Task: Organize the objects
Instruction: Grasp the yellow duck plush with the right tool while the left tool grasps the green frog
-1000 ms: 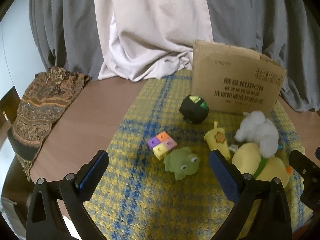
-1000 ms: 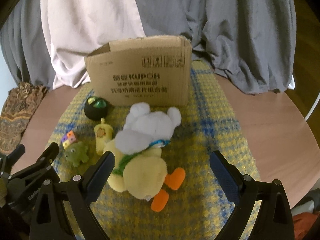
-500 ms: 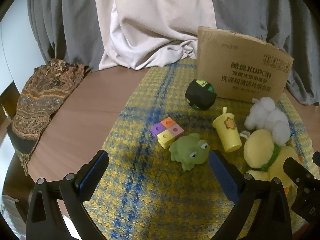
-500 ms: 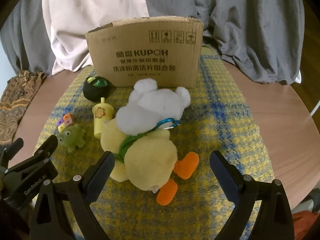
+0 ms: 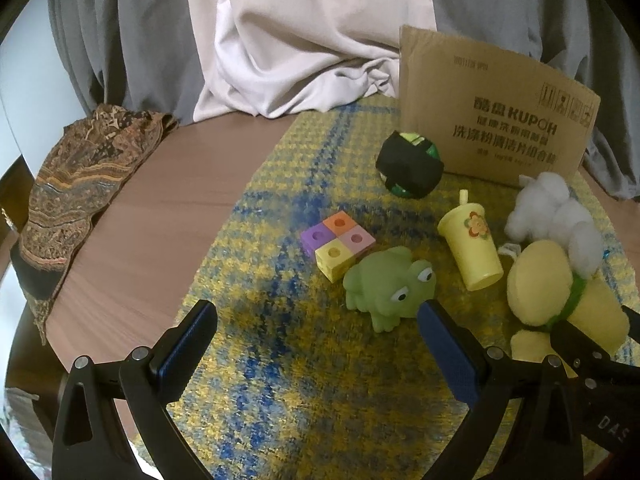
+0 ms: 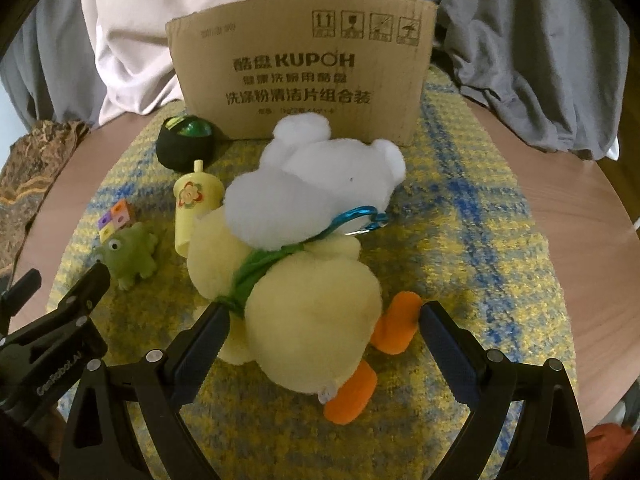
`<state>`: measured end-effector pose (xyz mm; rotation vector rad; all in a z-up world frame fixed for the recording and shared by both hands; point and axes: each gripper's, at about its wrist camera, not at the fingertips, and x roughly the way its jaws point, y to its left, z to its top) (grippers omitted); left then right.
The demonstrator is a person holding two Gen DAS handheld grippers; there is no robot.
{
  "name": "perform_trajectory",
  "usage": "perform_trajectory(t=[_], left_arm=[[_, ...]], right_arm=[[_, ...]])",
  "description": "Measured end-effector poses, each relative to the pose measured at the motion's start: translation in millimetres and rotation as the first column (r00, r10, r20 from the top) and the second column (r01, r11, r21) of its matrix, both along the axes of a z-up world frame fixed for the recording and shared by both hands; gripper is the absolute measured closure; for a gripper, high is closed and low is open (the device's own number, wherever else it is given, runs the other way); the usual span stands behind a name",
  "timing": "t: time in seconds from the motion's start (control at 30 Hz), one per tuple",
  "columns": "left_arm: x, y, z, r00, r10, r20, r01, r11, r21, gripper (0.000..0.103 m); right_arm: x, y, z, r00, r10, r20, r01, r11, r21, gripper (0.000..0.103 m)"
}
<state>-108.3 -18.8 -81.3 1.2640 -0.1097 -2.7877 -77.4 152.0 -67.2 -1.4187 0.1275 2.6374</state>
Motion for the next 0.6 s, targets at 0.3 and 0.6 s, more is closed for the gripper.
perform_trajectory(t=[0.3, 0.6], left_arm=[[-10, 2, -4, 1.000, -0.008, 0.012, 0.007, 1.000, 0.024, 0.001], [-11, 10, -2, 0.999, -0.029, 0.016, 0.029, 0.999, 0.031, 0.001]], right_arm=[[-10, 3, -16, 0.998, 0.054, 0.030, -0.051, 0.995, -0.087, 0.031], [-4, 6, -13, 0.998, 0.067, 0.012, -0.065, 0.990, -0.126, 0.044]])
